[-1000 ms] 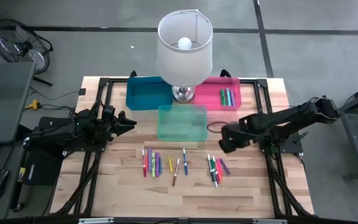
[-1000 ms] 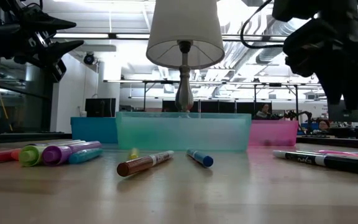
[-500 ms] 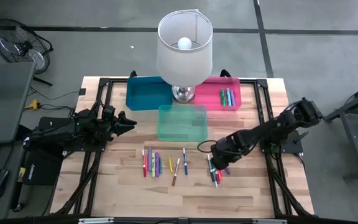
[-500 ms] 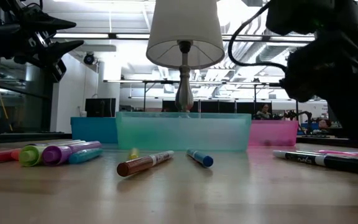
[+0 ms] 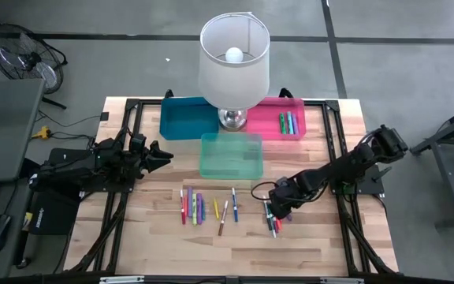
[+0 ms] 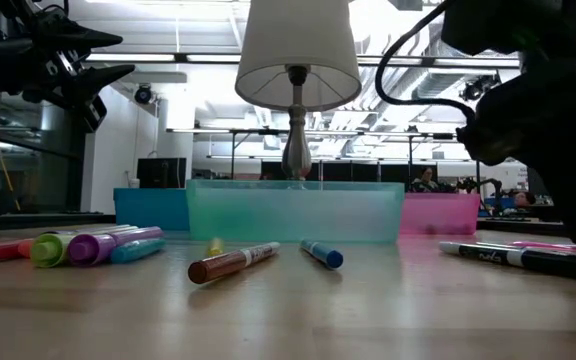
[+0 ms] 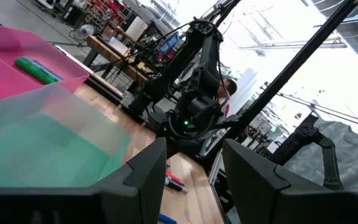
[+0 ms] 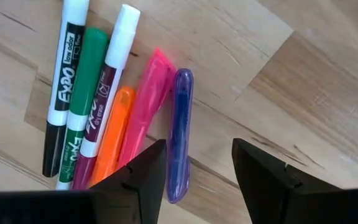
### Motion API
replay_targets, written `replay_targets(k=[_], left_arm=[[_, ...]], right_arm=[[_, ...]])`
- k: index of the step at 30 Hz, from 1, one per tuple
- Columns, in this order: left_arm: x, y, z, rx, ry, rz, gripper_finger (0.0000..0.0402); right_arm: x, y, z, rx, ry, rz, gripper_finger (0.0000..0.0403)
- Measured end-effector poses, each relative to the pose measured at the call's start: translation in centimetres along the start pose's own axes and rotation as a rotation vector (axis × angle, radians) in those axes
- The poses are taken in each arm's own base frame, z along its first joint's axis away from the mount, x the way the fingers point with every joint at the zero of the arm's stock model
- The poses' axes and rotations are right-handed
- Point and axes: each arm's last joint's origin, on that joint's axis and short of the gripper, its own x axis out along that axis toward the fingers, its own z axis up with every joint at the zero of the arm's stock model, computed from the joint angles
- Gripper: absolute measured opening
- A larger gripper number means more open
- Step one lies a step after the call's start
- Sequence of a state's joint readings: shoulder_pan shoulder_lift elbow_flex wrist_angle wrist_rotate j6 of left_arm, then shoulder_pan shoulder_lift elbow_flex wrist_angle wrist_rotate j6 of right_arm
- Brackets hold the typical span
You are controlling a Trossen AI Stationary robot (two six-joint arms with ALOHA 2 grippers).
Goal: Pick & Place Markers
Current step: Put the dark blue pen into the green bin
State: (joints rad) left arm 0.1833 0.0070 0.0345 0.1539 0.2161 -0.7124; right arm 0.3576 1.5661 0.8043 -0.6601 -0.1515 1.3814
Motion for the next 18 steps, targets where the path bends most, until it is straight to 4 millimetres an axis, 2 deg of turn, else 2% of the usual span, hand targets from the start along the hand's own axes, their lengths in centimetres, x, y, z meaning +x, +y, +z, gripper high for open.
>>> replay_targets(k=[13,18], left_arm=[[0.0,0.0,0.0,0.000,0.000,0.000,0.0156],[0.0,0.0,0.0,0.000,0.000,0.000,0.0156]], right_arm=[[0.1,0.2,-0.5,-0.001,-0.040,0.001,0.0172],[1.1,0.6,-0.3,-0.002,-0.021,-0.004,0.0172]])
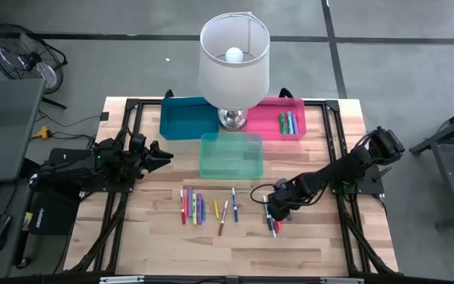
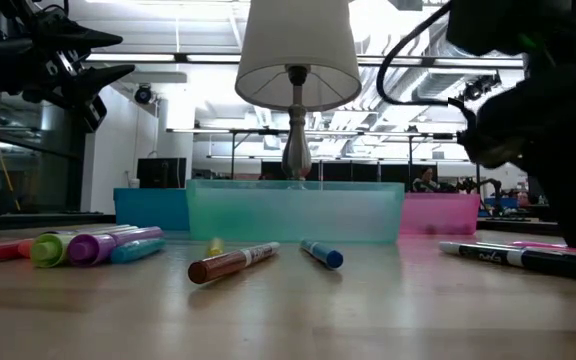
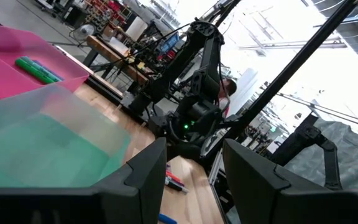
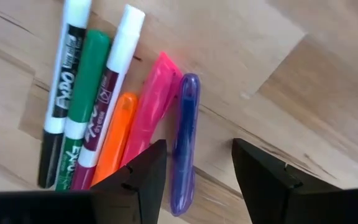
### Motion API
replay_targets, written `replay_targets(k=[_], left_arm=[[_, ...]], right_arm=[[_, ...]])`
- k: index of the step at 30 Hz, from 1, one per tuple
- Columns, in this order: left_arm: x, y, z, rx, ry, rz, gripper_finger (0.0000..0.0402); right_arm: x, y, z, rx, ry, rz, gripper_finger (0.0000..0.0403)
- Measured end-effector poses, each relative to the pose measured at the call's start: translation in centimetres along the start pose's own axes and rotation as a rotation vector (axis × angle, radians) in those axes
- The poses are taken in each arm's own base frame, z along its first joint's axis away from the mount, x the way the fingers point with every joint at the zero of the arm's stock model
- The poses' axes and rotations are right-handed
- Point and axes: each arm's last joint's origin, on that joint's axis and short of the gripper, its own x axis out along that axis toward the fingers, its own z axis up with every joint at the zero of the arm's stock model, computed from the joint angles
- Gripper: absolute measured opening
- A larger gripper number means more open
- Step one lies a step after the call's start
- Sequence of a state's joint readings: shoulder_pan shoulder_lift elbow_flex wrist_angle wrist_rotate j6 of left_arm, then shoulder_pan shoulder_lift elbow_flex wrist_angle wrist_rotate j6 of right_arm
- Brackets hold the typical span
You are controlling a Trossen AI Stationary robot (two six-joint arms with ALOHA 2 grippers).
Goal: Pick & Place Markers
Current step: Put the dark blue pen into the green bin
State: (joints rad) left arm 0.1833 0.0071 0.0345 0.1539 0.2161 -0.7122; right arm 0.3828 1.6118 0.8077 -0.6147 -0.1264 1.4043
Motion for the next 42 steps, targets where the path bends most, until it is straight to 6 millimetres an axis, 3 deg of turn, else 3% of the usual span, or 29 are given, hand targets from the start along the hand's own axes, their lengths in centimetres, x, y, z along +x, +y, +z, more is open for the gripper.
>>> replay_targets(k=[12,27,32,42], left_arm=[[0.0,0.0,0.0,0.000,0.000,0.000,0.0156],[0.0,0.0,0.0,0.000,0.000,0.000,0.0156],[0.0,0.0,0.0,0.000,0.000,0.000,0.0156],[0.0,0.0,0.0,0.000,0.000,0.000,0.0156]], right_arm=[[1.2,-0.1,0.2,0.028,0.011,-0.053,0.0165],[1.3,-0.5,0.1,0.073,0.009,-0.091,0.0037],[1.2,-0.5,0.3,0.139,0.016,-0.089,0.0028],[-1.4,-0.1,0.8,0.150,-0.039,-0.066,0.0028]])
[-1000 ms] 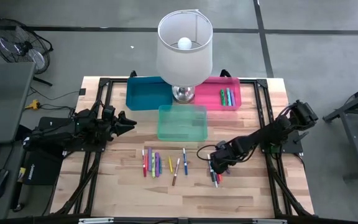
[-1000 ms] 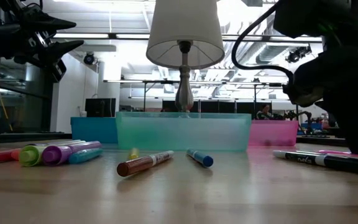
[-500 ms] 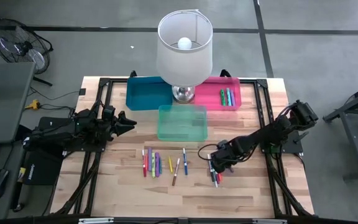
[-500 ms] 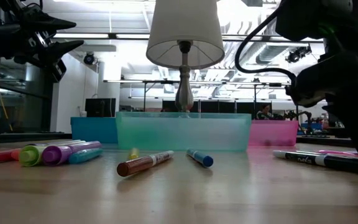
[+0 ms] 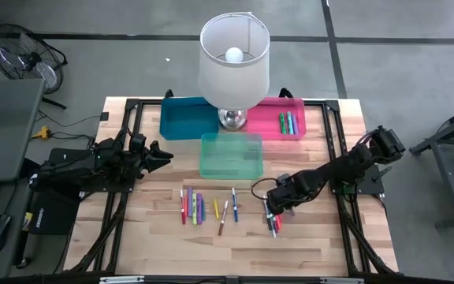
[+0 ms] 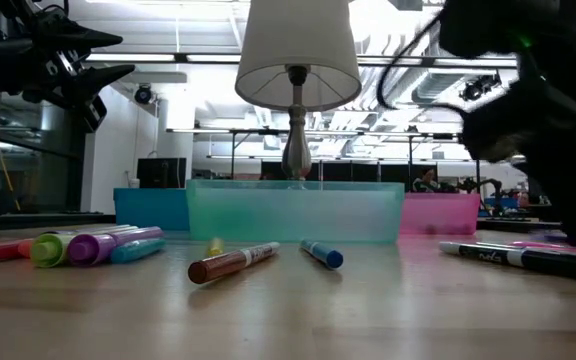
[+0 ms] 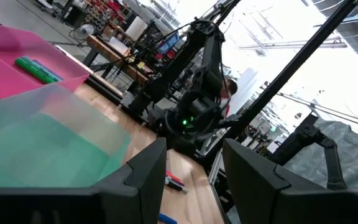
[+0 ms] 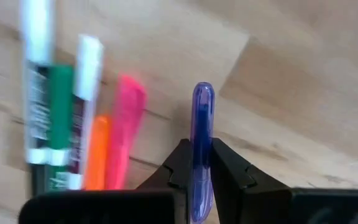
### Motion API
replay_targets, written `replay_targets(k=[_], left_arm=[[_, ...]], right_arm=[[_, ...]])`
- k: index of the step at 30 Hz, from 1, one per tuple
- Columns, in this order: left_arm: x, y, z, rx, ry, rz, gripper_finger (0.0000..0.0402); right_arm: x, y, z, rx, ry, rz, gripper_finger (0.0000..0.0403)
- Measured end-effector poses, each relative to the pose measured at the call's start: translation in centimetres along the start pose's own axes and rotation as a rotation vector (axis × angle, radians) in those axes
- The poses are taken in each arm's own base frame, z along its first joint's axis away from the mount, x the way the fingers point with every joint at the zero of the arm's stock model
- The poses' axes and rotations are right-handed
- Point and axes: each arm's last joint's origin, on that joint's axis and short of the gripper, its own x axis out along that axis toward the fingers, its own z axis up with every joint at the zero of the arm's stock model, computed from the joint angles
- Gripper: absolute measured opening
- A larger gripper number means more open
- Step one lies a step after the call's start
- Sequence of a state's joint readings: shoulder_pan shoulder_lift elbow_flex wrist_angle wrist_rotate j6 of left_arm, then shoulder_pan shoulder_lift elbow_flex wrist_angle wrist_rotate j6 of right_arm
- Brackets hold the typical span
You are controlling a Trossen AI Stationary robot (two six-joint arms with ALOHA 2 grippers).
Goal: Pick & Place Markers
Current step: Put the dark blue pen into the green bin
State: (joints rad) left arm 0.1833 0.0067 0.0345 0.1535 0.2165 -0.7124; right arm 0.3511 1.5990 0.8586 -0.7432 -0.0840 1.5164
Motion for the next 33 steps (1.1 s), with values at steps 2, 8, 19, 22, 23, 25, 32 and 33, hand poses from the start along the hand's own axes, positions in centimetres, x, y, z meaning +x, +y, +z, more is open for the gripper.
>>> replay_targets(k=[2,8,19,22,23,25,32,33], left_arm=[[0.0,0.0,0.0,0.000,0.000,0.000,0.0156],[0.0,0.0,0.0,0.000,0.000,0.000,0.0156],[0.0,0.0,0.0,0.000,0.000,0.000,0.0156],[0.0,0.0,0.0,0.000,0.000,0.000,0.0156],[0.0,0.0,0.0,0.000,0.000,0.000,0.0156],[0.0,0.0,0.0,0.000,0.000,0.000,0.0156],[0.0,0.0,0.0,0.000,0.000,0.000,0.0156],[0.0,0.0,0.0,0.000,0.000,0.000,0.0156]], right_arm=[[-0.5,0.3,0.2,-0.001,-0.003,0.018,0.0028],[-1.8,1.4,1.4,-0.005,-0.029,0.068,0.0028],[-4.7,2.8,5.3,0.003,-0.162,0.152,0.0030],[-5.5,3.0,6.4,0.009,-0.193,0.171,0.0029],[-5.7,3.1,6.8,0.013,-0.207,0.175,0.0028],[-6.2,3.1,7.6,0.028,-0.232,0.183,0.0028],[-8.1,3.2,10.8,0.085,-0.318,0.242,0.0030],[-8.3,3.2,11.3,0.096,-0.327,0.247,0.0030]])
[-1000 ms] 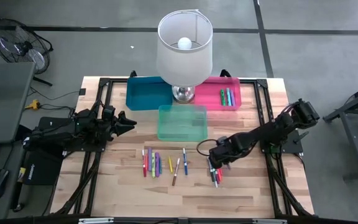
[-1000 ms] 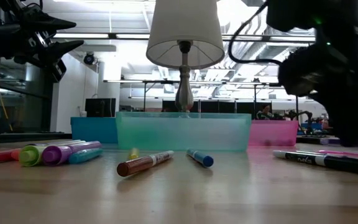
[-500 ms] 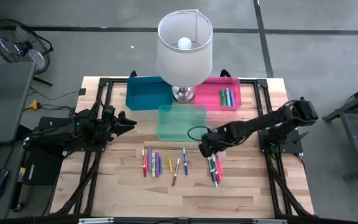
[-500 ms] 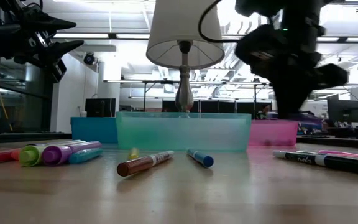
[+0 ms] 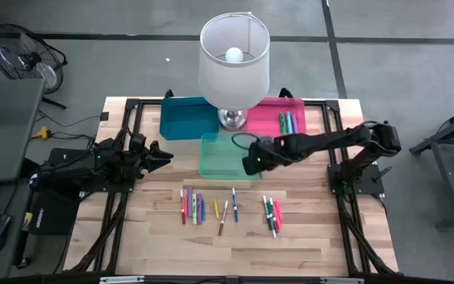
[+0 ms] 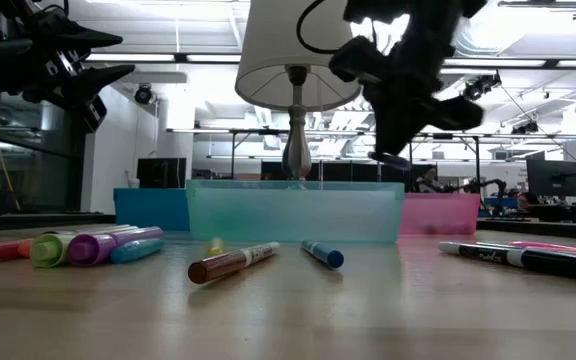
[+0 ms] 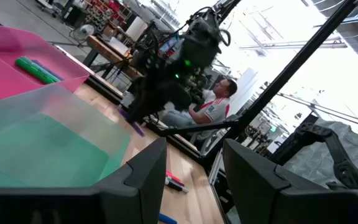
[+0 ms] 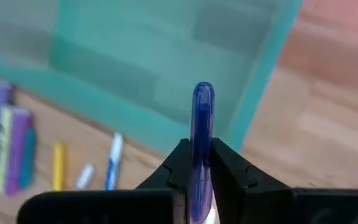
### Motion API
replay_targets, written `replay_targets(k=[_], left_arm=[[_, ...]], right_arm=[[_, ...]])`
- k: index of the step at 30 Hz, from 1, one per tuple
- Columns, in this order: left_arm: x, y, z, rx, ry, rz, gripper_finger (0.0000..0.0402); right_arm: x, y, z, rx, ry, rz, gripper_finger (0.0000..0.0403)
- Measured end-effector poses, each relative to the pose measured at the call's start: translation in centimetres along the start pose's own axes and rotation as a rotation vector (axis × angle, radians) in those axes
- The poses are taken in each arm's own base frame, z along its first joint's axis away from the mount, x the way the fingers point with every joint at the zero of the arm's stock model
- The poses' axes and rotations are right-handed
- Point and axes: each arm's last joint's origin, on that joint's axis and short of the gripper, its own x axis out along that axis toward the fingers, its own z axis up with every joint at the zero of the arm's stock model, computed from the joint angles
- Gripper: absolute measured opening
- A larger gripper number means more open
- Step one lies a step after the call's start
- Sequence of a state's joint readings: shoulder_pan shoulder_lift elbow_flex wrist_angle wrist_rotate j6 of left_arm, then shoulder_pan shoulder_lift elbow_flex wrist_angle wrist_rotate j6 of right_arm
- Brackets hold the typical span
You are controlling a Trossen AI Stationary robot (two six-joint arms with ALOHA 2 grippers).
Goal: Pick & Place Markers
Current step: Put the dark blue pen into the green bin, then put the pink pen into the green bin
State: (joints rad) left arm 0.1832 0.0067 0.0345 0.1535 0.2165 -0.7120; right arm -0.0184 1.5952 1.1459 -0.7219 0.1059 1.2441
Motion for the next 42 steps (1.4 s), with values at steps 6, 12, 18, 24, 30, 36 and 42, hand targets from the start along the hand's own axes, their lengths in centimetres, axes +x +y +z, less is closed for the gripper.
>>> replay_targets(k=[6,12,18,24,30,36,42], left_arm=[[0.0,0.0,0.0,0.000,0.000,0.000,0.0156],[0.0,0.0,0.0,0.000,0.000,0.000,0.0156],[0.0,0.0,0.0,0.000,0.000,0.000,0.0156],[0.0,0.0,0.0,0.000,0.000,0.000,0.0156],[0.0,0.0,0.0,0.000,0.000,0.000,0.0156],[0.0,0.0,0.0,0.000,0.000,0.000,0.0156],[0.0,0.0,0.0,0.000,0.000,0.000,0.0156]], right_arm=[[1.4,0.0,2.2,0.039,-0.007,-0.027,0.0033],[2.7,0.1,2.9,0.051,0.021,-0.019,0.0034],[2.9,0.1,2.8,0.044,0.025,-0.021,0.0052],[2.9,0.1,2.8,0.044,0.027,-0.020,0.0063],[2.9,0.1,2.8,0.044,0.029,-0.017,0.0064],[2.6,0.3,2.4,0.044,0.039,-0.004,0.0064],[1.8,0.8,1.1,0.041,0.057,0.023,0.0064]])
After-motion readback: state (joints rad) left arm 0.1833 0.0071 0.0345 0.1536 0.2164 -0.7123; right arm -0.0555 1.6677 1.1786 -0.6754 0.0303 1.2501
